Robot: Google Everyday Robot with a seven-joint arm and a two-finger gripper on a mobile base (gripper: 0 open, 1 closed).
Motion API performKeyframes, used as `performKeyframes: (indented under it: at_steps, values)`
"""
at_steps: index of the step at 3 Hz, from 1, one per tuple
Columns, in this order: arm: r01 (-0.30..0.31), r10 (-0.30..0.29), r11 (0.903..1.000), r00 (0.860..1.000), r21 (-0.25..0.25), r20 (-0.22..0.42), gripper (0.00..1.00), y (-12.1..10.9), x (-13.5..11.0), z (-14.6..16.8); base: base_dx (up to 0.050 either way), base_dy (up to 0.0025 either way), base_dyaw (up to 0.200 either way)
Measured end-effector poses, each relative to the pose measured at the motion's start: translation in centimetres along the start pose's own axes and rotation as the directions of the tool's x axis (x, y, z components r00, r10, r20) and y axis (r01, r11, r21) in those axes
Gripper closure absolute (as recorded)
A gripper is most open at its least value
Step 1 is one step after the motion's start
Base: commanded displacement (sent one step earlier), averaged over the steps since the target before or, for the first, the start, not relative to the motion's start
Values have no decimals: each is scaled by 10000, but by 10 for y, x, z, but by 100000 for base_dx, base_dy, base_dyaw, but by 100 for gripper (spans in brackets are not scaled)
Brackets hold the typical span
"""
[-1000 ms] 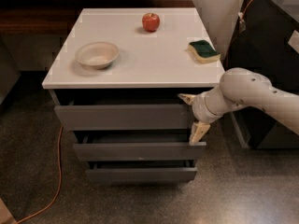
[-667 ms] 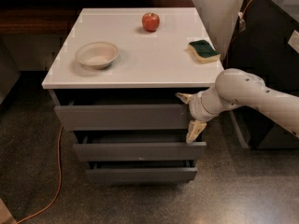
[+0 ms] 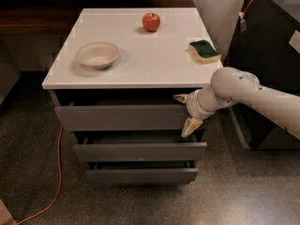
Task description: Place apple into top drawer
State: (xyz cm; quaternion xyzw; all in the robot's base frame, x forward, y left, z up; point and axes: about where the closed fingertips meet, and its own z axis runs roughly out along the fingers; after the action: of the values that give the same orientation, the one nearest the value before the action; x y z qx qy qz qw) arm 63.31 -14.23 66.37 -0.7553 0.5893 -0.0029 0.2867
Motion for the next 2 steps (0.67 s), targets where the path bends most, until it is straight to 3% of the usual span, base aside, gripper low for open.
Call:
performKeyframes:
  at_steps: [1, 2]
  values:
    - [-173, 173, 9998, 9998, -95, -11, 41, 3, 1, 0, 0, 0, 0]
    - [-351, 350, 9993, 9994, -163, -56, 70, 18, -1, -10, 0, 0, 0]
